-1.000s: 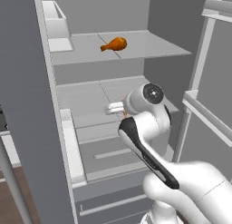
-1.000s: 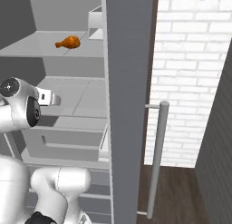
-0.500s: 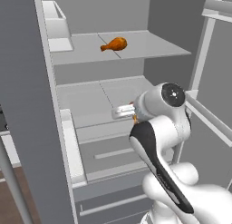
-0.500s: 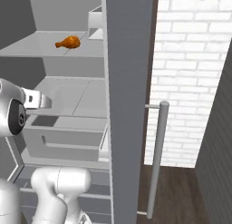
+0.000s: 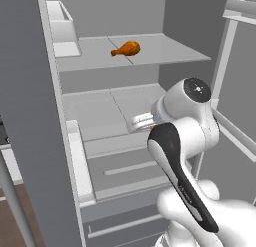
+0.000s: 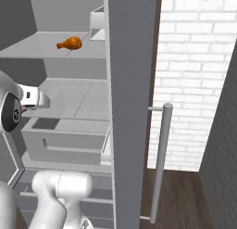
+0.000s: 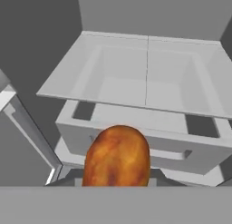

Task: Place one corn and one chicken drumstick in each tupperware on the nearby counter, to pack two identical lunches.

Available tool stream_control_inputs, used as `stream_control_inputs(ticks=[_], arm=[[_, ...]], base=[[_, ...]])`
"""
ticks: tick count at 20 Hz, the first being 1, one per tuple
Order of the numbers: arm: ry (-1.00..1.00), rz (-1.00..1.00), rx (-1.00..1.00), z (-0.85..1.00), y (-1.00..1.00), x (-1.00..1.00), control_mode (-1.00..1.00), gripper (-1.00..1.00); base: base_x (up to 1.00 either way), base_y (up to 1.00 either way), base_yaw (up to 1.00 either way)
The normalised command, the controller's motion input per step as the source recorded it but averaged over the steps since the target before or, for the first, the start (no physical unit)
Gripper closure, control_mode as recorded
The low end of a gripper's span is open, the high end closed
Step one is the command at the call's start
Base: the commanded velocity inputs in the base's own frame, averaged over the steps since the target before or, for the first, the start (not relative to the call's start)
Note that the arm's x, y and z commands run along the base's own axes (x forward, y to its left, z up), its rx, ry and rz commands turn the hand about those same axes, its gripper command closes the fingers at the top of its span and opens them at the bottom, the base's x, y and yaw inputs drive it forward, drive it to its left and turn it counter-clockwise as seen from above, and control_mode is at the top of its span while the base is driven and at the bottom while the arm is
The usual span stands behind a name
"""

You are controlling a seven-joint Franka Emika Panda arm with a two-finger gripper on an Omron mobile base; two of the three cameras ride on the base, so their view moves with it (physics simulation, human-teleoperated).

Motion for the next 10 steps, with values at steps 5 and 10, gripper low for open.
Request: stream_control_inputs(ticks=[5,10], arm=[[-0.04,0.06,-0.02,-0.16,-0.06,-0.25,1.00,1.00],[0.00,0.00,0.00,0.00,0.00,0.00,1.00,1.00]], base=[[-0.20,-0.05,0.06],[-1.00,-0.12,0.43]])
